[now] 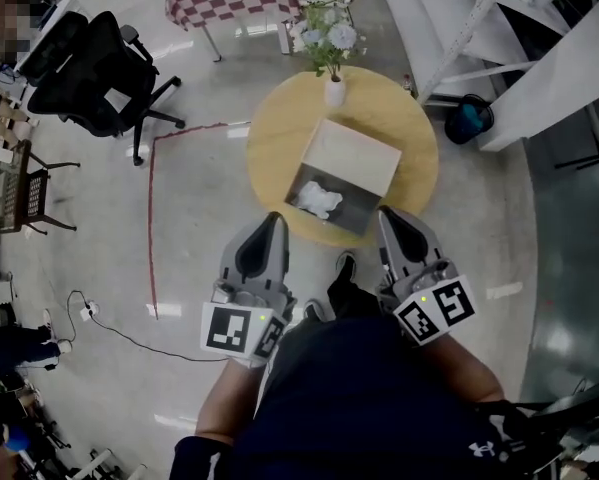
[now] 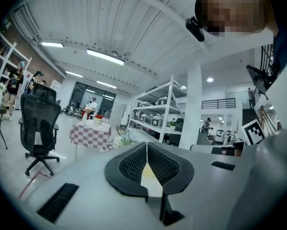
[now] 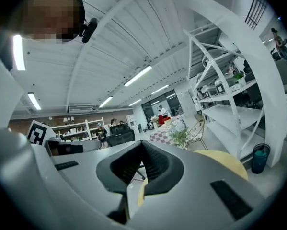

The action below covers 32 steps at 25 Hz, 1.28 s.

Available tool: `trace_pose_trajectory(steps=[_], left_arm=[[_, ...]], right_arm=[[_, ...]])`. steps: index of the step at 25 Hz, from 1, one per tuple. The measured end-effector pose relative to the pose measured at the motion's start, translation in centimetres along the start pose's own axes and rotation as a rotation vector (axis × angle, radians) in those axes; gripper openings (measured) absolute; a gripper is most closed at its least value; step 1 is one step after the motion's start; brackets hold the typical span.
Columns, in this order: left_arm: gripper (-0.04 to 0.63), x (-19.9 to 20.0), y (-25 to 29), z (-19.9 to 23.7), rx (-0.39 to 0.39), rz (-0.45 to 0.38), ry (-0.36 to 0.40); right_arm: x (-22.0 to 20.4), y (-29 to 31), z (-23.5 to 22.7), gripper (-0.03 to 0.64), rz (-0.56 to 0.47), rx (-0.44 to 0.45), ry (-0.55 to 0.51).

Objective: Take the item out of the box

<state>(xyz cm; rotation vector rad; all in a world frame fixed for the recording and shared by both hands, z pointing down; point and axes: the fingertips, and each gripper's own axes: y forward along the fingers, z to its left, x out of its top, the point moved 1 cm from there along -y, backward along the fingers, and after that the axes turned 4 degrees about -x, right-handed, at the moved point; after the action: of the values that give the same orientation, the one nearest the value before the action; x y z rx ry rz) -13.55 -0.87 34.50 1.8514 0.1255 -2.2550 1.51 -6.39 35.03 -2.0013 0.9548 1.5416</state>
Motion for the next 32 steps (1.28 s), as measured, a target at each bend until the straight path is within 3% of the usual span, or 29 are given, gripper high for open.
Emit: trace_pose_trajectory(steps=[5, 12, 17, 25, 32], left_arm=[[0.02, -0.4, 3.6, 0.7, 0.023, 0.047, 0.01], [0.02, -1.2, 6.9, 1.5, 0.019, 0.105, 0.141], [0.02, -5.0, 8.9, 2.6, -0.061, 0.229, 0.273], [0.025, -10.3, 11.7, 4.0, -0.232, 0.407, 0.378], [0.132, -15.4, 13.7, 5.6, -0.333, 0.575, 0.411]], right_arm=[[0.2, 2.6, -3.0, 0.011, 0.02, 0.016, 0.02], [0.1, 4.7, -5.4, 0.012, 0.059, 0.035, 0.001], [-0.6, 5.4, -6.9, 0.011, 0.079, -0.001, 0.023], [-1.6, 6.5, -7.7, 0.011, 0.094, -0.074, 0.046], [-2.2, 7.0, -8.4, 0.012, 0.11, -0.132, 0.054]])
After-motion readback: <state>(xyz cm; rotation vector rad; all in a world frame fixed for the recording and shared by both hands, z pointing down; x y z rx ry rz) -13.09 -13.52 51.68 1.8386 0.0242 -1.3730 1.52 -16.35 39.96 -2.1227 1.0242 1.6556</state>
